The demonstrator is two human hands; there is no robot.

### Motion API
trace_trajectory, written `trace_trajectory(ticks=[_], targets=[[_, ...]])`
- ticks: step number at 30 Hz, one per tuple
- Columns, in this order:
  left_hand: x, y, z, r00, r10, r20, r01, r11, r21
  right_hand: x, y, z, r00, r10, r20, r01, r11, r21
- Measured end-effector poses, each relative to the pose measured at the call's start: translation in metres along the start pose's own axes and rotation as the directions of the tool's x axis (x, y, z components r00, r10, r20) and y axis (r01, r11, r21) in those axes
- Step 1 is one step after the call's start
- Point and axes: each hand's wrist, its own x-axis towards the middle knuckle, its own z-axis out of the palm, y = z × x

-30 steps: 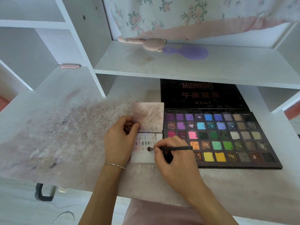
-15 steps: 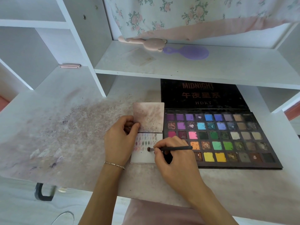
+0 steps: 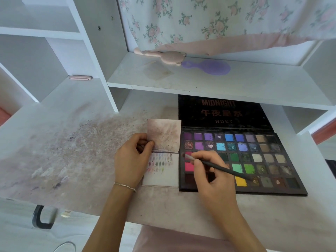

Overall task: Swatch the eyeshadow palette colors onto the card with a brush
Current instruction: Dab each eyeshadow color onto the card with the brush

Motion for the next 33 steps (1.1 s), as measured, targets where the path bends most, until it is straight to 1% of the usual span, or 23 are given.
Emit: trace_trajectory(ticks=[2, 6, 9, 12, 16, 20, 23, 28, 33], targets=[[0.001, 0.0, 0.0, 1.0, -0.015, 0.0, 0.015, 1.0, -0.003, 0.0, 0.005, -0.012, 0.999, 0.011, -0.038, -0.011, 1.0, -0.007], [0.001, 0.002, 0.003, 0.999, -0.038, -0.013, 0.038, 0.999, 0.008, -0.002, 0.015, -0.038, 0.992, 0.053, -0.111, -0.062, 0.995, -0.08], [-0.002, 0.003, 0.007, 0.998, -0.051, -0.049, 0.053, 0.998, 0.027, -0.004, 0.018, -0.057, 0.983, 0.097, -0.153, -0.109, 0.992, -0.068], [-0.003, 0.005, 0.012, 0.995, -0.064, -0.082, 0.067, 0.997, 0.027, -0.006, 0.022, -0.075, 0.966, 0.11, -0.236, -0.132, 0.988, -0.082], [-0.006, 0.006, 0.015, 0.991, -0.068, -0.117, 0.072, 0.997, 0.026, -0.008, 0.031, -0.099, 0.944, 0.101, -0.315, -0.166, 0.968, -0.186], [-0.008, 0.007, 0.014, 0.991, -0.064, -0.118, 0.067, 0.998, 0.019, -0.009, 0.041, -0.113, 0.939, 0.09, -0.331, -0.192, 0.938, -0.289], [-0.008, 0.006, 0.013, 0.992, -0.051, -0.119, 0.054, 0.998, 0.023, -0.008, 0.044, -0.115, 0.935, 0.096, -0.342, -0.201, 0.937, -0.287], [-0.007, 0.006, 0.013, 0.992, -0.05, -0.115, 0.055, 0.998, 0.044, -0.007, 0.05, -0.114, 0.954, 0.11, -0.28, -0.208, 0.914, -0.348], [-0.007, 0.005, 0.013, 0.993, -0.041, -0.115, 0.047, 0.998, 0.046, -0.007, 0.051, -0.114, 0.962, 0.11, -0.249, -0.205, 0.895, -0.396]])
